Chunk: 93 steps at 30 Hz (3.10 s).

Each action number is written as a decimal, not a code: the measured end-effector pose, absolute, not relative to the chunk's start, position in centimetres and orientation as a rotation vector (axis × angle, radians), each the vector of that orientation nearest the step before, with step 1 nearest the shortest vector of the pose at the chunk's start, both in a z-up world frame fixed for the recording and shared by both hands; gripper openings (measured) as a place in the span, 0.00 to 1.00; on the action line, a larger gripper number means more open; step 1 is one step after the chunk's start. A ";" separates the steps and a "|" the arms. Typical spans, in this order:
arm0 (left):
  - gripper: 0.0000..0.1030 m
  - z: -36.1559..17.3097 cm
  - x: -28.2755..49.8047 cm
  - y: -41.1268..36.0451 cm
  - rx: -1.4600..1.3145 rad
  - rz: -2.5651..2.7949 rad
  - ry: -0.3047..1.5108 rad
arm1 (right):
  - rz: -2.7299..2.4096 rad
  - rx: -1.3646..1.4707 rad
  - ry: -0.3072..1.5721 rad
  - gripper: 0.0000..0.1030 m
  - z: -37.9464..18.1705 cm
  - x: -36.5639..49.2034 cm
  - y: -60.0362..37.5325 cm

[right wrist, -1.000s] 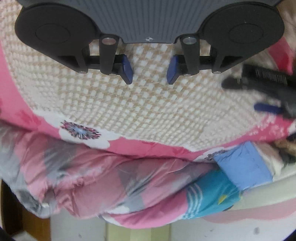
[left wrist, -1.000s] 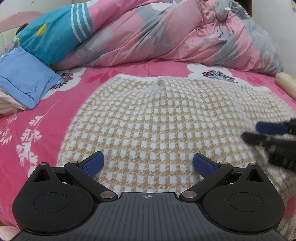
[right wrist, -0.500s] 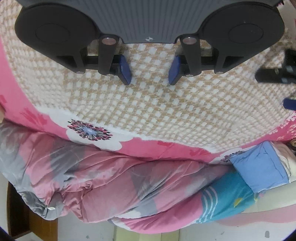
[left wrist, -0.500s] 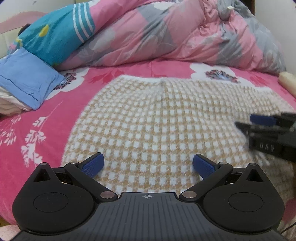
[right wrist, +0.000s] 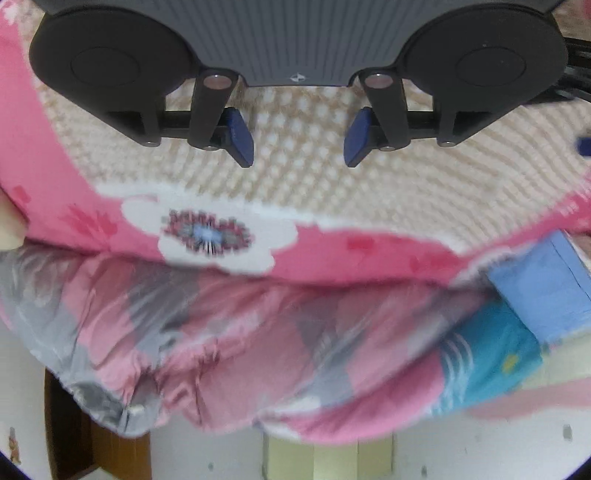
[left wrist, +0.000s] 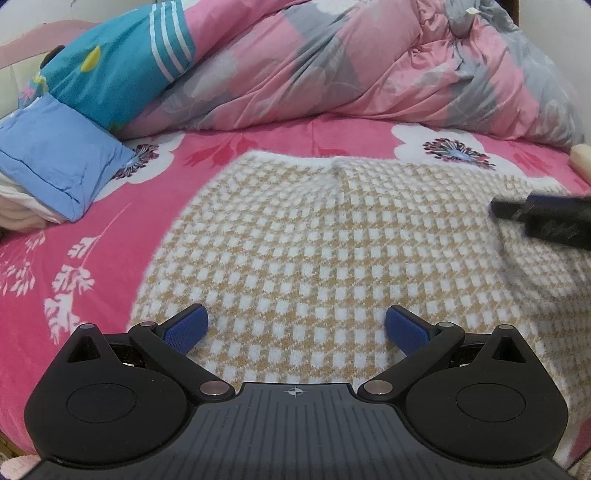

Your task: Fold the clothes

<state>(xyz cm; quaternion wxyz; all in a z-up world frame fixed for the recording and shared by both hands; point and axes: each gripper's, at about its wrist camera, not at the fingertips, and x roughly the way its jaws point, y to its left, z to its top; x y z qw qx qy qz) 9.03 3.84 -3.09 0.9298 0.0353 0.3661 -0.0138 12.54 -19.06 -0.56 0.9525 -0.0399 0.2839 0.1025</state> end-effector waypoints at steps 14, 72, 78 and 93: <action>1.00 -3.5 8.5 4.1 0.058 -0.033 0.710 | 0.219 -0.107 0.469 0.89 0.4 12.8 -16.7; 1.00 -3.8 8.5 4.5 0.013 -0.046 0.691 | 0.305 -0.118 0.569 1.00 -2.4 15.8 -15.8; 1.00 -3.6 8.7 4.3 0.017 -0.050 0.713 | 0.305 -0.117 0.565 1.00 -2.4 15.7 -15.7; 1.00 -2.7 2.2 8.2 -0.216 -0.174 0.587 | 0.322 -0.081 0.566 1.00 -2.4 15.8 -16.2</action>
